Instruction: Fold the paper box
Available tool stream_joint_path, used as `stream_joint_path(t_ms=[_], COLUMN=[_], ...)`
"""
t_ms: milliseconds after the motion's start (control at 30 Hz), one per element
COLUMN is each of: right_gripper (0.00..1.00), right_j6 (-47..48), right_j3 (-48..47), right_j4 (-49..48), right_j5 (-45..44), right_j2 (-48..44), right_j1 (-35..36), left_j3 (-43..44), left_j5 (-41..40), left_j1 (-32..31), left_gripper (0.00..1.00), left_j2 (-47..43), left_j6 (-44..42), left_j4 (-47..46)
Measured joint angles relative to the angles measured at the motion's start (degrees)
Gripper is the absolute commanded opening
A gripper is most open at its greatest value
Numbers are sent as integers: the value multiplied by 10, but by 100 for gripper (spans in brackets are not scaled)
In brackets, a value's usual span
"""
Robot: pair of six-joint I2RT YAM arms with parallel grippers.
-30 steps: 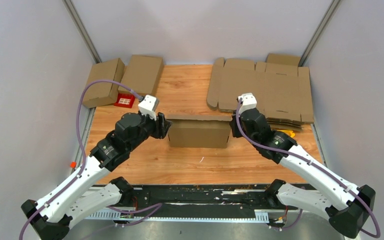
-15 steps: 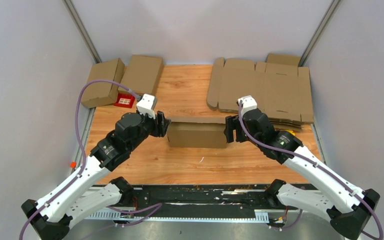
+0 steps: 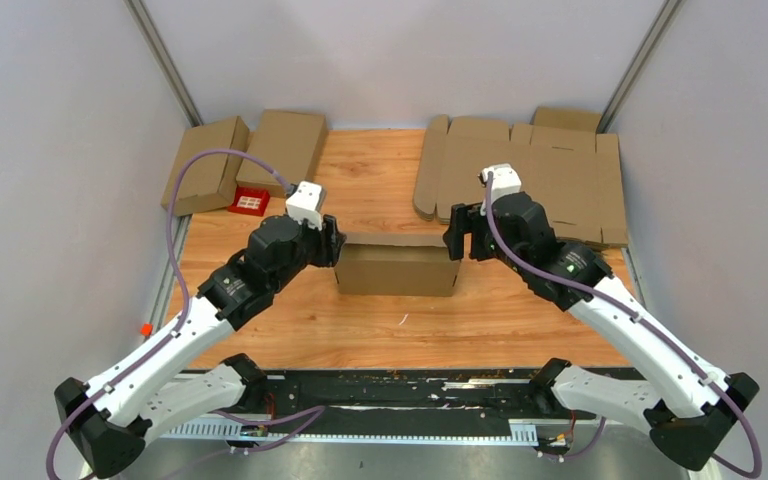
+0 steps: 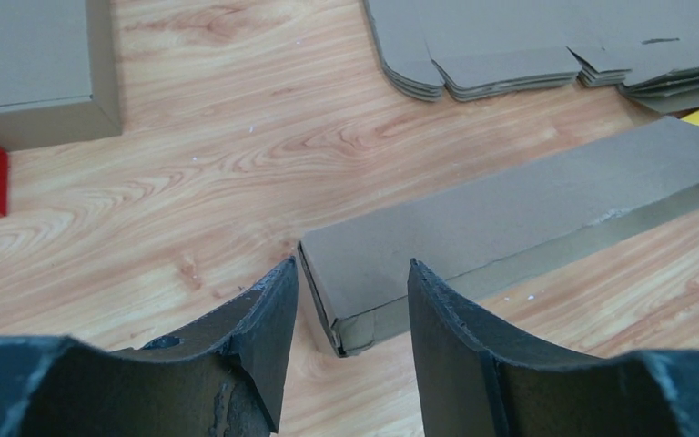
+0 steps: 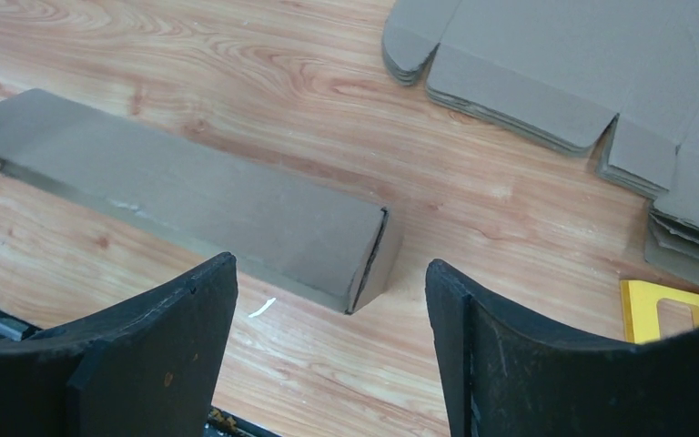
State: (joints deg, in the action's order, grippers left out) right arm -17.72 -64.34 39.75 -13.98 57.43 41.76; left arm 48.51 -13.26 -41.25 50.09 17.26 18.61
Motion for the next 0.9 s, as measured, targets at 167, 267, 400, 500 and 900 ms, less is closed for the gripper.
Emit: stream_joint_path(t_ms=[167,267,400,500,900], right_gripper=[68,61,57,53,19], right_j6=[-5,-14,-30,-36,-67], right_j3=[15,47,86,108,202], right_j4=[-14,-30,-62,-88,-215], right_j5=[5,22,48,60,101], right_j2=[23,27,26,18,-17], right_j1=[-34,-59,-77,-81,-94], left_j3=[-2,-19,-71,-105,-156], left_j5=[-23,-28,-27,-21,-17], left_j1=[3,7,11,13,18], left_gripper=[57,56,55,53,51], left_j2=[5,2,-9,-21,-37], left_j6=[2,5,20,35,61], left_j4=[-12,-26,-50,-78,-147])
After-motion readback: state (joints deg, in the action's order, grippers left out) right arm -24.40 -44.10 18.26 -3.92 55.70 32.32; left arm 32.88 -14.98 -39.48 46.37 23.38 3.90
